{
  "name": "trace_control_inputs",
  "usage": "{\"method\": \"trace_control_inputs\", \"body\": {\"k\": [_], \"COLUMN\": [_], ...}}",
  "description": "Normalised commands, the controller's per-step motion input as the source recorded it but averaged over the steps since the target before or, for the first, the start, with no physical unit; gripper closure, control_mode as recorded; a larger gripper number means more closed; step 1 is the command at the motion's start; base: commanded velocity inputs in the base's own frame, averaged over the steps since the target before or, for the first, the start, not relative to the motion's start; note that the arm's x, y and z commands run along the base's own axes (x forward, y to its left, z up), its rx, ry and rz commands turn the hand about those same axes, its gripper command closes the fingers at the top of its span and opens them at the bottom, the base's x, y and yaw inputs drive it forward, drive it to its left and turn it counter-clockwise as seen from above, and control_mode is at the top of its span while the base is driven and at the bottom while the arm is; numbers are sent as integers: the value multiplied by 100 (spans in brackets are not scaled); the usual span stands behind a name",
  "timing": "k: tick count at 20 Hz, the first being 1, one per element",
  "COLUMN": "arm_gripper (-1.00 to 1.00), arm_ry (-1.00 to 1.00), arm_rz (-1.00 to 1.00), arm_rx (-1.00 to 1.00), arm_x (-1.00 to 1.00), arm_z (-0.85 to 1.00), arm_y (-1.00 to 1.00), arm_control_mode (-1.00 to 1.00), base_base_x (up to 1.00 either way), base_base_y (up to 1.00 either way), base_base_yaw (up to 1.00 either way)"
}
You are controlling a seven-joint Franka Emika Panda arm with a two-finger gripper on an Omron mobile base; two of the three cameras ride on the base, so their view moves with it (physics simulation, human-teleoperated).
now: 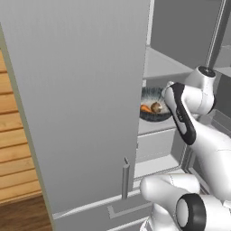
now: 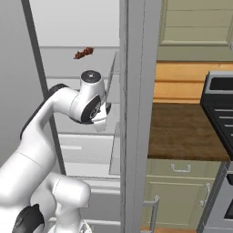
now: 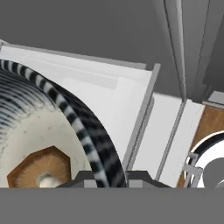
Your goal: Pick the chicken drumstick and mushroom from their plates and place them in the bowl. Then put the bowl in the fridge.
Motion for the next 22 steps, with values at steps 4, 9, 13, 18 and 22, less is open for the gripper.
{"method": "trace_control_inputs", "body": {"k": [4,9,13,18,22], "arm_gripper": [100,100,100,-100,-100], "arm_ry": [-5,0,0,-3,-11], "arm_rz": [1,0,0,0,0], "arm_rx": [0,0,0,0,0], "arm_x": [74,56,50,23,-2], "arm_z": [-63,-32,-43,-17,1], "arm_y": [0,0,0,6,0], "arm_control_mode": [-100,-100,-100,-100,-100], "base_base_x": [0,0,0,0,0], "base_base_y": [0,0,0,0,0], "base_base_yaw": [0,0,0,0,0]}}
